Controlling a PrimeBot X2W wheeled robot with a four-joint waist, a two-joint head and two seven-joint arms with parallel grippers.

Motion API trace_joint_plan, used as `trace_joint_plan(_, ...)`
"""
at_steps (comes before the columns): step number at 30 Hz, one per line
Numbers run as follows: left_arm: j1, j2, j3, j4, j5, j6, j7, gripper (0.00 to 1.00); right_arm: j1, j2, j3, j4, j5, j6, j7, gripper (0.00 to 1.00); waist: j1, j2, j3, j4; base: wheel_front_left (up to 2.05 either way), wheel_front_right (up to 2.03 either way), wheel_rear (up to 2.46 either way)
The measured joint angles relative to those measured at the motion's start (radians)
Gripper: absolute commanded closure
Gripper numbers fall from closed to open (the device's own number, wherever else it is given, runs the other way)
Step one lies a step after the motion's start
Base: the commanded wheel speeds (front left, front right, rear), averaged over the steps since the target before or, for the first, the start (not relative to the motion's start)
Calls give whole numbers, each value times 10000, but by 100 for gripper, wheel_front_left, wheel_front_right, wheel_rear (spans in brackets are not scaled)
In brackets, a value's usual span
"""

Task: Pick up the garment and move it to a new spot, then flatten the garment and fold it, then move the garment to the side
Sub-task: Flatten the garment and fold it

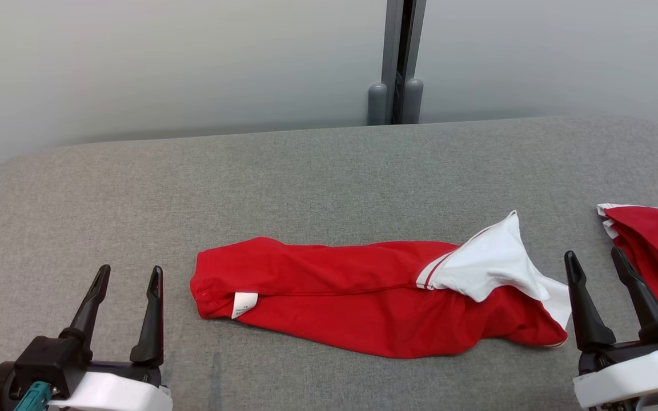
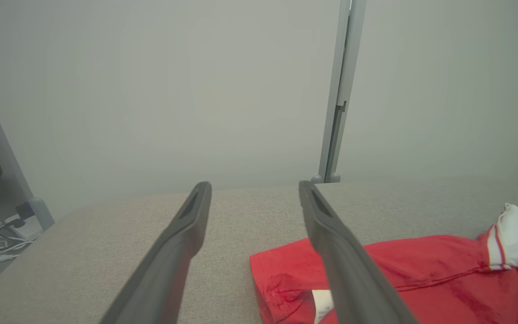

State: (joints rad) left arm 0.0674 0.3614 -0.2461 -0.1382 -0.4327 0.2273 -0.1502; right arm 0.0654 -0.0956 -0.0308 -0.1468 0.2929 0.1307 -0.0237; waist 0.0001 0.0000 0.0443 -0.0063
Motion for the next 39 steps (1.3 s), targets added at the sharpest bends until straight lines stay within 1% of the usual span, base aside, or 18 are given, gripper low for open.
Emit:
trace_joint_plan(5,-1,36,35,-48,-25,121,115,0,-126,-15,46,48,48,0,-19,0,0,0,19,-51,0,0,0)
trace_joint_plan(6,-18,38,33,-63,-90,111,173,0,-153,-15,52,48,50,0,-33,0,-1,0,32,-66,0,0,0)
trace_joint_plan(8,-163,77,-48,-2,-215,-42,414,0,-159,-17,73,54,61,0,-35,0,-1,0,75,-95,0,0,0)
trace_joint_plan(10,-432,88,-228,224,-470,-316,878,0,-186,-17,111,54,69,0,-46,0,0,0,165,-124,0,0,0)
trace_joint_plan(12,-724,65,-382,637,-897,-702,1352,0,-245,-19,188,67,77,0,-46,0,0,0,270,-181,0,0,0)
trace_joint_plan(17,-1266,-42,-606,2142,-2015,-1628,2303,0,-470,-13,355,249,161,0,-128,0,-1,0,630,-412,0,0,0)
trace_joint_plan(21,-1751,-58,-568,3219,-2504,-2042,2731,0,-629,2,391,362,236,0,-215,0,0,0,970,-633,0,0,0)
trace_joint_plan(29,-2561,-75,-380,4778,-3072,-2646,2755,0,-808,-8,395,598,328,0,-384,0,0,0,1626,-954,0,0,0)
trace_joint_plan(31,-2643,-117,-380,4945,-3106,-2773,2731,29,-811,-13,359,631,368,0,-385,0,0,0,1706,-1006,0,0,0)
trace_joint_plan(32,-2661,-138,-359,4999,-3179,-2828,2667,100,-809,-31,332,646,408,0,-384,0,0,0,1735,-1019,0,0,0)
trace_joint_plan(35,-2763,-136,-368,5118,-3218,-2926,2625,100,-786,-96,290,694,562,0,-167,0,0,0,1774,-1009,0,0,0)
trace_joint_plan(39,-2800,-92,-380,5225,-3246,-3014,2550,100,-664,-384,186,849,880,0,495,0,-1,0,1810,-958,0,0,0)
